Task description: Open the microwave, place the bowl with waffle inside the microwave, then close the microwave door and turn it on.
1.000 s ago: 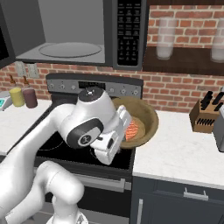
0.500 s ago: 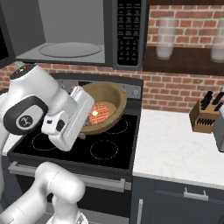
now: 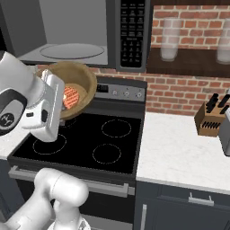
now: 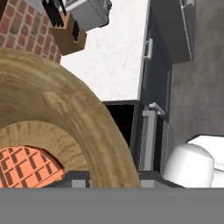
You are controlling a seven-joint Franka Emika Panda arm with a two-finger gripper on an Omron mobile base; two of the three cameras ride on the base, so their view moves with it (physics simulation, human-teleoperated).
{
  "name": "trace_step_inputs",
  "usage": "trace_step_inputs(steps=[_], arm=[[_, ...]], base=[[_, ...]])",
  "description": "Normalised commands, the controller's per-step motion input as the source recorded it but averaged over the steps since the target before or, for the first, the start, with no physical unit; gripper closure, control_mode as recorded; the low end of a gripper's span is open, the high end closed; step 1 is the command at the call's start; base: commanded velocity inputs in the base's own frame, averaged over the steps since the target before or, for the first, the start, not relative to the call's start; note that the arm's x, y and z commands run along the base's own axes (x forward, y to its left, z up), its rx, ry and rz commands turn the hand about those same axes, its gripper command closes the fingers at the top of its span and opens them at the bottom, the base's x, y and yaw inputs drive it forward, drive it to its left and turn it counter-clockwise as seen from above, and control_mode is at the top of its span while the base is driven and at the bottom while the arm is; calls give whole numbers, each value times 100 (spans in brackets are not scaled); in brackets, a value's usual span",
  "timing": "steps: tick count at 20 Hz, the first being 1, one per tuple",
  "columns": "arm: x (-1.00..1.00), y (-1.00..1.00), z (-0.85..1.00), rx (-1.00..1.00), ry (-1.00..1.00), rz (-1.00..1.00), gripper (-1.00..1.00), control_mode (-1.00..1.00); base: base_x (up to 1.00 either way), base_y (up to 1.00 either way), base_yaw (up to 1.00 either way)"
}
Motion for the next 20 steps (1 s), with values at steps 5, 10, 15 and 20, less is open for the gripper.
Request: trace_step_inputs(steps=[5, 10, 15, 20], arm=[[6, 50, 82, 5, -15, 9, 100, -100], [30, 37, 97, 3, -2, -1, 100, -100], [59, 9, 84, 5, 26, -1, 100, -100], [81, 0, 17, 7, 13, 2, 100, -100]], base=[[0, 0, 0], [0, 0, 0], [0, 0, 0], [0, 0, 0]])
